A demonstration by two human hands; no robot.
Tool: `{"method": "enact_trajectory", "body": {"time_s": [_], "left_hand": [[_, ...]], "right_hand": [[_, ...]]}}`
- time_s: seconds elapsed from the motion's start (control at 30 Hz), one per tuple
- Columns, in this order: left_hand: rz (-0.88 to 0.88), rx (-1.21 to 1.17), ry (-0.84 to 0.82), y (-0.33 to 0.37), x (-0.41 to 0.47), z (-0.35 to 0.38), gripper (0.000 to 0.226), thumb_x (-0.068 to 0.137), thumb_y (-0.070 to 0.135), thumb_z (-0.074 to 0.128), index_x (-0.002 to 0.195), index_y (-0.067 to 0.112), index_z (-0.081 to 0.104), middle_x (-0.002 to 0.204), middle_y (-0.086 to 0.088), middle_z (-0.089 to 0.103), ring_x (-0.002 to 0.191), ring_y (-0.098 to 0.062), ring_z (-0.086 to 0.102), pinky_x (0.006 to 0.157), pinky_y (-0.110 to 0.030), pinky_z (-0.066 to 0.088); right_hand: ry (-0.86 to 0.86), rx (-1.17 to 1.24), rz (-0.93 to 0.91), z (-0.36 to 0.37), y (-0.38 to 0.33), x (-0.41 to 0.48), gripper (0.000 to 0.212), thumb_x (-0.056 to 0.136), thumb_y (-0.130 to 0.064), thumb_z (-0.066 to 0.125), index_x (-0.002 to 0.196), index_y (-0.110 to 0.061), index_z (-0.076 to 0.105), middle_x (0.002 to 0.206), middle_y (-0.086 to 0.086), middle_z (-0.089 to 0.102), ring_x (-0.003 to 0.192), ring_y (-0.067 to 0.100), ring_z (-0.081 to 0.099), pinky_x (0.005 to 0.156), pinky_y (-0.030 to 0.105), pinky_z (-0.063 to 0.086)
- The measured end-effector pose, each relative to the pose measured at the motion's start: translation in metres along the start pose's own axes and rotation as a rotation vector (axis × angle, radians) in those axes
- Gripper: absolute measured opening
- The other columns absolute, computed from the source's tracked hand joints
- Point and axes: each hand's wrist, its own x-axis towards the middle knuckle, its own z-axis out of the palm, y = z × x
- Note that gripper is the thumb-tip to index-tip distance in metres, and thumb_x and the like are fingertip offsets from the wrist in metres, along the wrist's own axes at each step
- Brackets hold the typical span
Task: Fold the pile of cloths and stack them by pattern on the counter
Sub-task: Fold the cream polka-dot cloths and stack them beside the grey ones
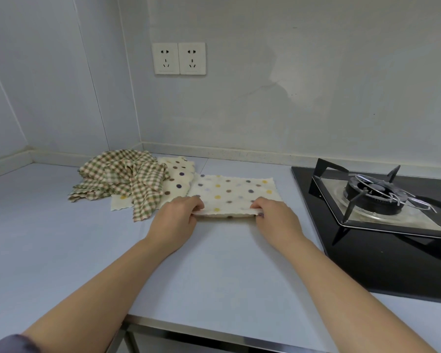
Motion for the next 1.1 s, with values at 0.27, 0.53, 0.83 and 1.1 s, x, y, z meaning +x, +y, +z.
{"method": "enact_trajectory", "body": {"time_s": [0.27,0.53,0.83,1.1], "left_hand": [[-0.419,-0.393,0.212,-0.004,0.01,-0.017,0.011,0.092,0.012,0.055,0.087,0.01,0.065,0.081,0.0,0.065,0.074,-0.01,0.055,0.057,-0.009,0.036],[-0.531,-0.585,0.295,0.005,0.009,-0.026,0.023,0.093,0.013,0.044,0.071,0.01,0.049,0.069,-0.003,0.046,0.062,-0.014,0.037,0.054,-0.025,0.029],[-0.567,-0.319,0.008,0.008,0.012,-0.019,0.019,0.096,0.019,0.047,0.082,0.009,0.055,0.06,0.002,0.047,0.055,-0.013,0.042,0.05,-0.026,0.03],[-0.578,-0.153,-0.089,0.007,0.013,-0.023,0.021,0.095,0.023,0.04,0.094,0.008,0.054,0.077,-0.006,0.059,0.075,-0.026,0.058,0.063,-0.033,0.04]], "right_hand": [[0.231,0.264,0.16,-0.016,0.023,0.007,0.039,0.083,0.001,0.046,0.108,-0.02,0.068,0.107,-0.004,0.066,0.103,0.023,0.056,0.07,0.026,0.04],[0.306,0.816,0.207,-0.021,0.018,0.011,0.013,0.085,-0.011,0.059,0.077,-0.016,0.068,0.074,-0.01,0.064,0.07,0.006,0.055,0.061,0.017,0.039],[0.162,0.391,0.296,-0.014,0.026,0.012,0.034,0.085,-0.011,0.048,0.057,-0.016,0.029,0.057,0.004,0.038,0.059,0.025,0.036,0.052,0.033,0.021],[0.152,0.327,0.189,-0.016,0.019,0.009,0.033,0.086,-0.009,0.044,0.059,-0.015,0.026,0.057,0.003,0.033,0.058,0.023,0.03,0.053,0.033,0.019]]}}
